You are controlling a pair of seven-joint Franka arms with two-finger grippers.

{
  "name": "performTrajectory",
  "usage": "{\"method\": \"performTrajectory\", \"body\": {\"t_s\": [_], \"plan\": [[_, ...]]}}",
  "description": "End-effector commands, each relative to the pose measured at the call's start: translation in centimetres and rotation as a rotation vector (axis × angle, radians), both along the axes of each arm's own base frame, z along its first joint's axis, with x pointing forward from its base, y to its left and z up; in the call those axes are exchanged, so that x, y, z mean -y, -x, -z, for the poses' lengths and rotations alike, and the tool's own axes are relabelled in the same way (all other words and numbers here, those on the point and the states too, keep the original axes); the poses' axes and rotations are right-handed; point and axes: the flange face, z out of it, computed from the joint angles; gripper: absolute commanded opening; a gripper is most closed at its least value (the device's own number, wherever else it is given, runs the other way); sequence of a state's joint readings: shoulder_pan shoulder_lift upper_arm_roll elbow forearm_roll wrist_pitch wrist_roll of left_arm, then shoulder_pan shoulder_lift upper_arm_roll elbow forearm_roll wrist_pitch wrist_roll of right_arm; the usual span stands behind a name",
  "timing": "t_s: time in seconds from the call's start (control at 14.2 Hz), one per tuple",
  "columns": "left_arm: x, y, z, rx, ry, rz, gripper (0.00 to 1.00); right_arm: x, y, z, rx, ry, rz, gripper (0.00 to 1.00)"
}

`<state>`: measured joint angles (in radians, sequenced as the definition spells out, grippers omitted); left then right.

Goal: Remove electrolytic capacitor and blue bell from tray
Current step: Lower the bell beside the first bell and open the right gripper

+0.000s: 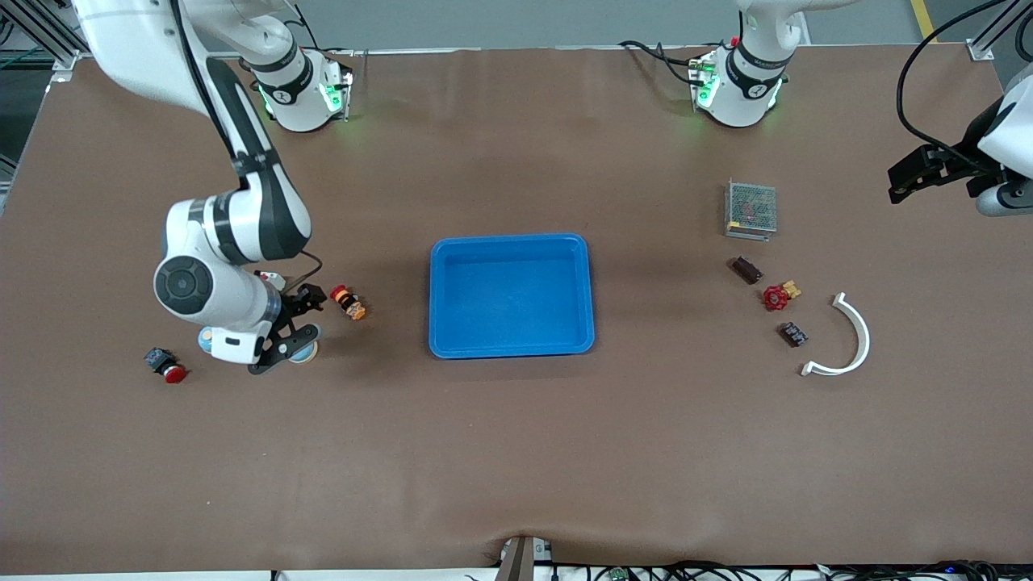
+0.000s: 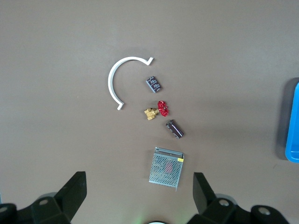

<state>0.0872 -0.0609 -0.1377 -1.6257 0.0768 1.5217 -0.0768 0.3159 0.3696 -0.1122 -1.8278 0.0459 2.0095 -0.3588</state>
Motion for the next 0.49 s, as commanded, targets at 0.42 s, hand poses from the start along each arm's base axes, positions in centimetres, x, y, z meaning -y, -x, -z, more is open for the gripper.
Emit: {"method": "performTrajectory", "body": {"t_s": [0.42], "plan": [[2.4, 0.8, -0.8, 0.004, 0.058, 0.048, 1.00, 3.8, 6.2, -17.5, 0.028, 0.020, 0.178, 1.00]]}}
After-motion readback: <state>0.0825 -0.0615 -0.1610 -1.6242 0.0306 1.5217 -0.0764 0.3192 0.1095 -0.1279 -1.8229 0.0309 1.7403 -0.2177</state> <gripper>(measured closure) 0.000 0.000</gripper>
